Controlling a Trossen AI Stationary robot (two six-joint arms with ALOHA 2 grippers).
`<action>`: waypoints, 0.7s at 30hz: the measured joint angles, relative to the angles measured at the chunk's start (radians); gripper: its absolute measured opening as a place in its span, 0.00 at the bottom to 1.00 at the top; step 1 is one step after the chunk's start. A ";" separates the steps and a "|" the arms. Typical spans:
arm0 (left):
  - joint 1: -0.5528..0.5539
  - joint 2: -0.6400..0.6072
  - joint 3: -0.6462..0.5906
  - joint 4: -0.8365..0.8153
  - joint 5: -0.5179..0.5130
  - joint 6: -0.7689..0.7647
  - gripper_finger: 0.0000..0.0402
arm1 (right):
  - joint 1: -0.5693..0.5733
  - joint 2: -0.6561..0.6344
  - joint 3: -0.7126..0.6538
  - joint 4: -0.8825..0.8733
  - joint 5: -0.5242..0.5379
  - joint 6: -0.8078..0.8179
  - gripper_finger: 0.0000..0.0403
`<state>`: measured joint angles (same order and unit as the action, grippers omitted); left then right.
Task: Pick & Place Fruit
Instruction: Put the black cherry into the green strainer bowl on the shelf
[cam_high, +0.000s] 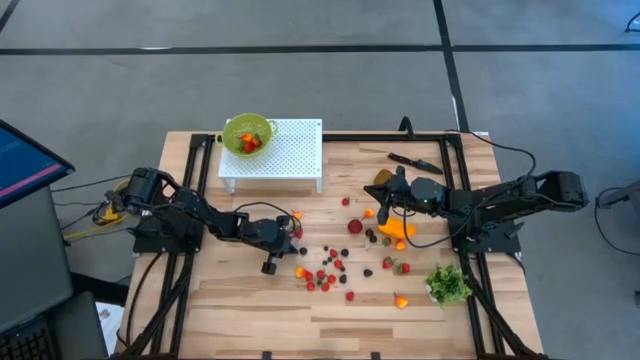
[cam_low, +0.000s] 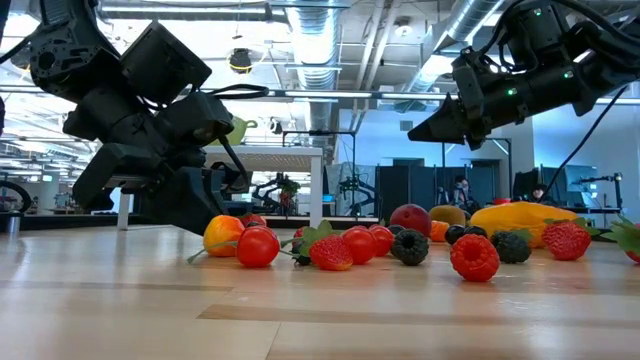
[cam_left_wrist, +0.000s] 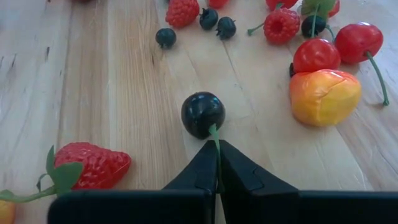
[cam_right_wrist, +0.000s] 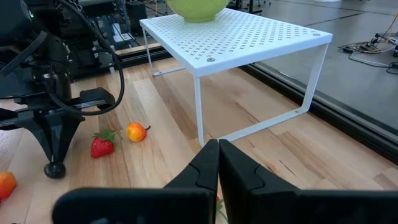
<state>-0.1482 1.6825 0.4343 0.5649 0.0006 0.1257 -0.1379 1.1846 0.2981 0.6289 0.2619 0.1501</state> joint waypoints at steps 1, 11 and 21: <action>0.000 0.000 0.000 0.000 0.000 0.000 0.00 | 0.000 0.000 0.000 0.000 0.000 0.000 0.01; 0.000 -0.009 0.000 0.001 0.000 0.018 0.00 | 0.000 0.000 0.000 0.000 0.000 0.000 0.01; 0.001 -0.179 0.039 0.034 -0.070 0.141 0.00 | 0.000 0.000 0.000 0.001 0.000 0.000 0.01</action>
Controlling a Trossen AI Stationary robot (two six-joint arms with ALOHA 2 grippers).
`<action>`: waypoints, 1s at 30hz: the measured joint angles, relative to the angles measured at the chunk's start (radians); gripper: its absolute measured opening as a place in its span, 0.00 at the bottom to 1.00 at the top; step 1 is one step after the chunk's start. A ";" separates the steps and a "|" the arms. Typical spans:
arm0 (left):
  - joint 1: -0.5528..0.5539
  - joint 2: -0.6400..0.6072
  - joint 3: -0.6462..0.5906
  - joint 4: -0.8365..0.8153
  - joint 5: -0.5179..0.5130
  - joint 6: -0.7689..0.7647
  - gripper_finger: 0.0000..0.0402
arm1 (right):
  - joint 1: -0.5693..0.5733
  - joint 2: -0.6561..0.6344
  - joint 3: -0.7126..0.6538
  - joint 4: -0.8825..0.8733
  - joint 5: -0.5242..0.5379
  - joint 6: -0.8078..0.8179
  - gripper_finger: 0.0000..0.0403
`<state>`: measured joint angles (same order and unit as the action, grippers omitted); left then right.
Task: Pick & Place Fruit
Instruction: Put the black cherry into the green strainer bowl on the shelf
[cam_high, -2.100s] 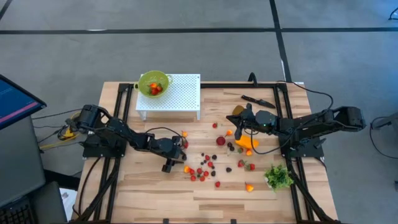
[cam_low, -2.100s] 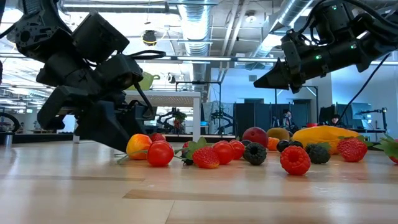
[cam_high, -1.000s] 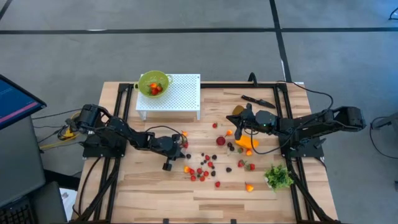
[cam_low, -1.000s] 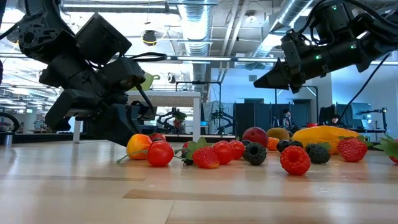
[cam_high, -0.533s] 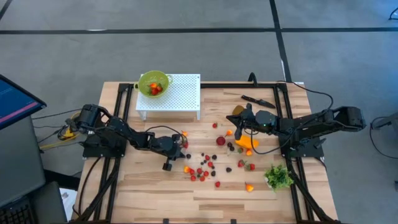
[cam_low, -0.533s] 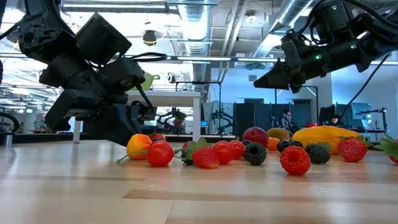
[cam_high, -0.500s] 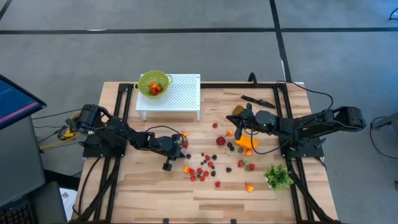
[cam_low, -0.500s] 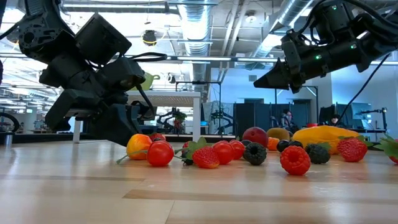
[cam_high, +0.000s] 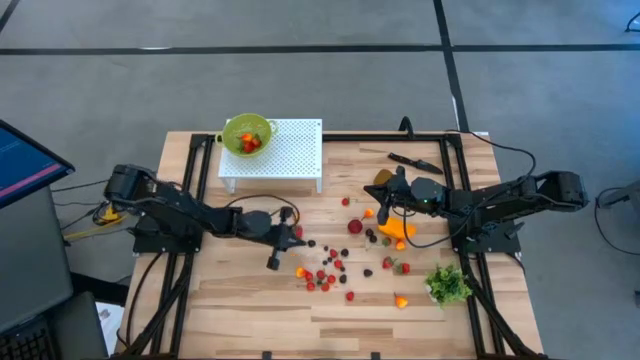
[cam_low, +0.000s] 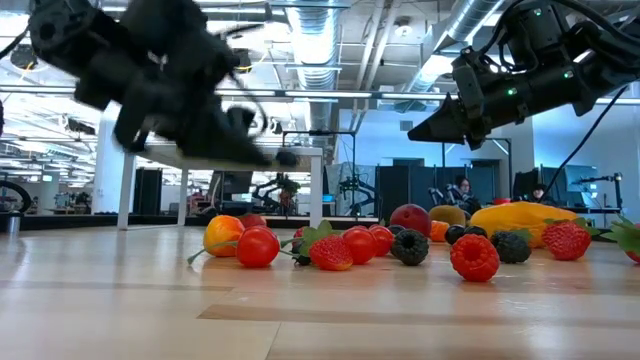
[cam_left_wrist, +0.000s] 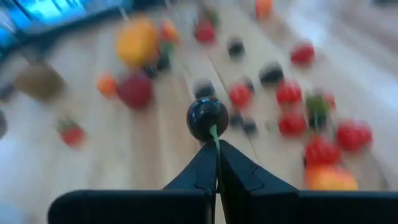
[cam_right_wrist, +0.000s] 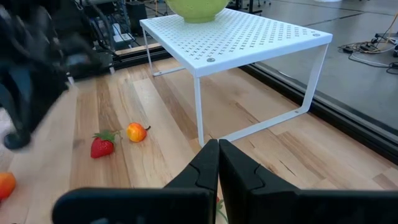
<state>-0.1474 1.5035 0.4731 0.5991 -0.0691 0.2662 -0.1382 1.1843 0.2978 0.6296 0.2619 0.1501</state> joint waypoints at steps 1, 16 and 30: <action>0.002 -0.036 0.000 -0.004 -0.009 0.014 0.00 | 0.000 0.000 0.000 0.000 0.000 0.000 0.01; 0.108 -0.504 -0.001 0.004 -0.223 0.100 0.00 | 0.000 0.000 0.000 0.000 0.000 0.000 0.01; 0.335 -0.566 -0.001 -0.015 -0.597 0.104 0.00 | 0.000 0.000 0.000 -0.001 0.000 0.000 0.01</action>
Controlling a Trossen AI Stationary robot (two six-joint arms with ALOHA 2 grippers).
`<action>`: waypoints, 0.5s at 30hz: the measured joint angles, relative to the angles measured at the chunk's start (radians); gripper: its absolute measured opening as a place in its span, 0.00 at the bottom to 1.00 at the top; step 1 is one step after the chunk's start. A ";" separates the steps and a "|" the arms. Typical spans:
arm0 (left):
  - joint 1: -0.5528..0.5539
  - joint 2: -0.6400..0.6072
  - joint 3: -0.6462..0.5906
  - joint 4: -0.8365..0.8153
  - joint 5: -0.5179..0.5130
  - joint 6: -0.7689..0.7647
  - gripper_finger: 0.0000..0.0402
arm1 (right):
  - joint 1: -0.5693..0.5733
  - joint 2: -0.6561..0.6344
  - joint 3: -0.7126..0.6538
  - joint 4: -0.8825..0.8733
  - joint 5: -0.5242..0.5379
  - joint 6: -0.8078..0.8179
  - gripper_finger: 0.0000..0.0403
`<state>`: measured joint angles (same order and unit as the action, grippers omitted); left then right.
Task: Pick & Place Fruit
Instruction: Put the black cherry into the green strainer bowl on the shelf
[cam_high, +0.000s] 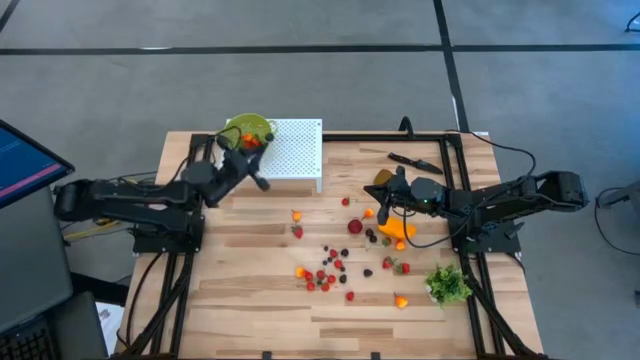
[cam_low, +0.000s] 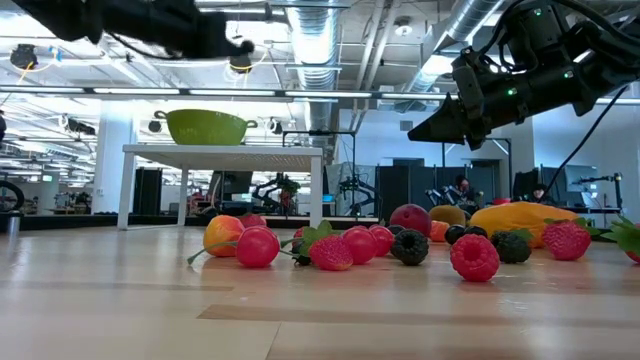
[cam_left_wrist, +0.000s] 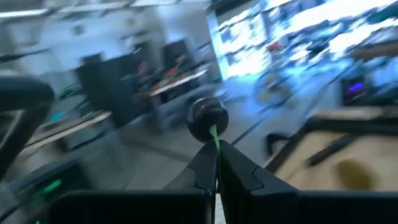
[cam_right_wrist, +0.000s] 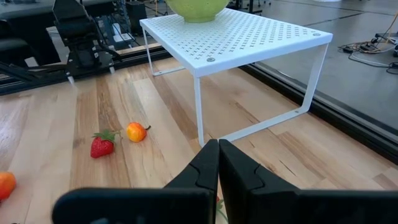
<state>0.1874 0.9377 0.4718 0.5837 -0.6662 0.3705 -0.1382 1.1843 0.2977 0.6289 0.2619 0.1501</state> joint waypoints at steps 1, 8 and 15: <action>0.016 0.004 0.000 -0.006 -0.022 0.000 0.00 | 0.000 0.000 0.000 0.000 0.000 0.000 0.01; 0.103 0.021 -0.016 -0.034 -0.106 0.000 0.00 | 0.000 0.000 0.000 0.000 0.000 0.000 0.01; 0.157 0.021 -0.041 -0.033 -0.167 0.000 0.00 | 0.000 0.000 0.000 0.000 0.000 0.000 0.01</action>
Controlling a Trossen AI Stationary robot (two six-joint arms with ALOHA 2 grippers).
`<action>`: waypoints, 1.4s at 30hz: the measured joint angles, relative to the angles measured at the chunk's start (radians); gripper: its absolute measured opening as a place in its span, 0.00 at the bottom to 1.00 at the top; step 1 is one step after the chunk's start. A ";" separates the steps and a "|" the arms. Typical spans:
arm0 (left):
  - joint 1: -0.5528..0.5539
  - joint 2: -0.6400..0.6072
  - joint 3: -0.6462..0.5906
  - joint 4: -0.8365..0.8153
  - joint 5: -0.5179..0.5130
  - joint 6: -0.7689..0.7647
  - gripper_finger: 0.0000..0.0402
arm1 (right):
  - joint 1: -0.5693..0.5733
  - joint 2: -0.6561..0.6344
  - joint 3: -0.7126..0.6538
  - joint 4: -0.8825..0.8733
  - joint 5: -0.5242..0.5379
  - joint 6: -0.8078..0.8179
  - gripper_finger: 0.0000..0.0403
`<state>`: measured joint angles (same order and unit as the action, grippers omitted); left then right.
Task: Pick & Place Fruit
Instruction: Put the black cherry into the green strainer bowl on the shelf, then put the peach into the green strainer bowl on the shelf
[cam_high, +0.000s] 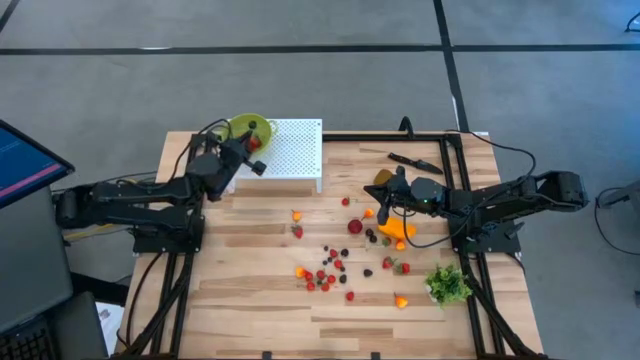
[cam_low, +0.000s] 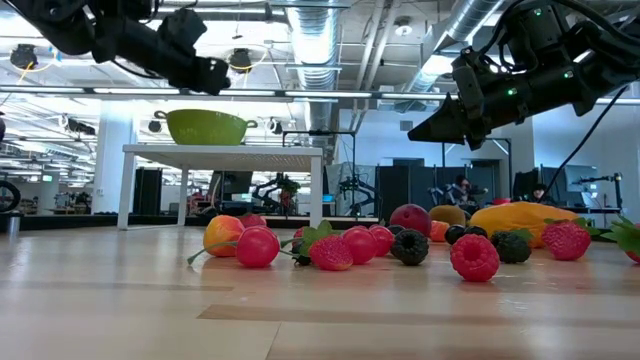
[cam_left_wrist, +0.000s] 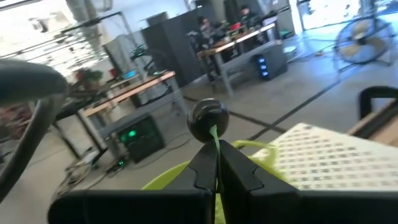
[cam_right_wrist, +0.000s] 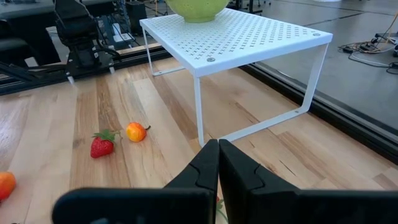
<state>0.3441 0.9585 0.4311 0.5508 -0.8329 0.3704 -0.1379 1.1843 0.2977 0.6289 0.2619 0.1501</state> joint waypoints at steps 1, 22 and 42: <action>0.010 0.000 -0.004 0.000 -0.009 0.000 0.00 | 0.000 0.000 0.000 0.000 0.000 0.000 0.01; 0.059 0.000 -0.035 0.000 0.003 -0.008 0.09 | 0.000 0.000 0.000 0.000 0.000 0.000 0.01; -0.130 0.000 -0.035 0.026 0.013 -0.039 0.24 | 0.000 0.000 0.000 0.000 0.000 0.000 0.01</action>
<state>0.2138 0.9581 0.3958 0.5768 -0.8197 0.3318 -0.1383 1.1843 0.2977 0.6289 0.2619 0.1501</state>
